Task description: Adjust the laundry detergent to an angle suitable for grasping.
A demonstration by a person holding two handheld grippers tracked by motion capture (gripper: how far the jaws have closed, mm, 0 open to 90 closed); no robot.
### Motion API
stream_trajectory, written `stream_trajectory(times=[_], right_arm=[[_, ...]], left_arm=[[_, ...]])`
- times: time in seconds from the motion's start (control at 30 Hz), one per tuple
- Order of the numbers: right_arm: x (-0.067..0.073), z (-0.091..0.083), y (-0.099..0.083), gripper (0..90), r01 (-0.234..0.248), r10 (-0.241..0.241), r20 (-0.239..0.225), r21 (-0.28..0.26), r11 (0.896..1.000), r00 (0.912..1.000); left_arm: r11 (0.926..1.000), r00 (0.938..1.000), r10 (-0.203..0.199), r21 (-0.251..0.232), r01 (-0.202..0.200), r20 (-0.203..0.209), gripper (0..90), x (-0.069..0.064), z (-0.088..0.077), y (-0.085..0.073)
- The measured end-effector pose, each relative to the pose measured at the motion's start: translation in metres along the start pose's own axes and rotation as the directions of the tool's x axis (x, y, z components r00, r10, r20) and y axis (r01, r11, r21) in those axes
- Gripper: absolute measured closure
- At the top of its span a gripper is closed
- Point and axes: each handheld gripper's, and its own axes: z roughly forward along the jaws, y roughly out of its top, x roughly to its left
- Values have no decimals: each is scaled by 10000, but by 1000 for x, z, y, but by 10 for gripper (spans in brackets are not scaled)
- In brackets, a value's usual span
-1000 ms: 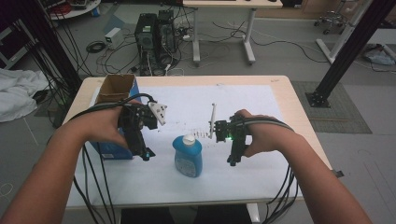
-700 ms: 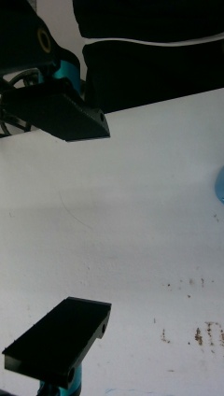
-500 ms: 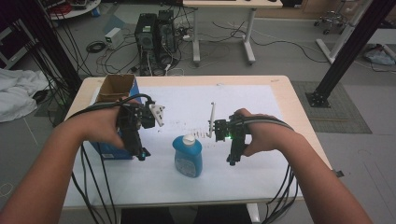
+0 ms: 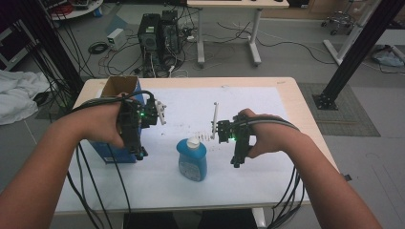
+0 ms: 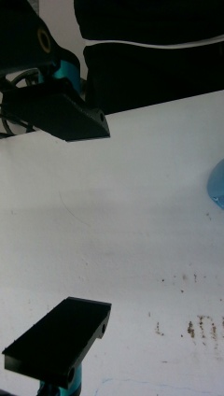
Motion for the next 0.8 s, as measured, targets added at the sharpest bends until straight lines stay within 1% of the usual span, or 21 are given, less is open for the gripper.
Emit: stream_trajectory(times=[0.03,0.1,0.17,0.2,0.23,0.27,0.3,0.4,0.47,0.53,0.6,0.63,0.73,0.77,0.8], right_arm=[[0,-1,0,130,-43,43,26,40,10000,10000],[-1,-3,1,130,20,-20,21,35,10000,10000],[-1,-4,2,130,-40,39,19,70,10000,10000],[-1,-4,2,130,-40,39,19,70,10000,10000],[-2,-4,3,130,12,-12,27,84,10000,10000],[-2,-4,3,130,12,-12,27,84,10000,10000],[-1,-5,3,130,-54,54,31,116,9999,10000],[-2,-5,4,130,-29,29,30,136,9999,10000],[-2,-5,3,130,-23,23,5,121,9999,10000],[-2,-6,3,130,-18,18,3,117,9999,10000],[-3,-6,2,130,3,-3,22,133,9999,10000],[-3,-7,2,130,-78,77,39,119,9999,10000],[-5,-8,0,130,-49,49,32,85,10000,10000],[-5,-8,0,130,-148,148,29,62,9999,9999],[-5,-8,-1,130,-107,107,21,124,9999,9999]], left_arm=[[9998,10000,54,167,-53,-41,97,0,-1,1],[9997,9999,99,206,-98,-35,98,1,-1,2],[9999,10000,-6,158,6,-14,98,2,-2,2],[9999,10000,-6,158,6,-14,98,2,-2,2],[10000,10000,55,-35,-56,-50,98,3,-2,2],[10000,10000,55,-35,-56,-50,97,3,-2,2],[9999,10000,57,-134,-58,-63,97,3,-2,2],[9998,10000,82,-158,-83,-54,97,3,-1,2],[9998,9999,149,-110,-150,-85,97,3,-1,2],[9998,9999,129,-122,-130,-41,98,3,0,2],[9999,9999,152,-2,-152,-3,98,5,1,3],[9999,9999,115,-17,-115,-15,97,5,2,3],[9999,9999,124,93,-124,39,98,7,3,4],[9998,9999,148,164,-149,58,98,8,3,4],[9998,9999,111,165,-112,54,98,8,4,5]])
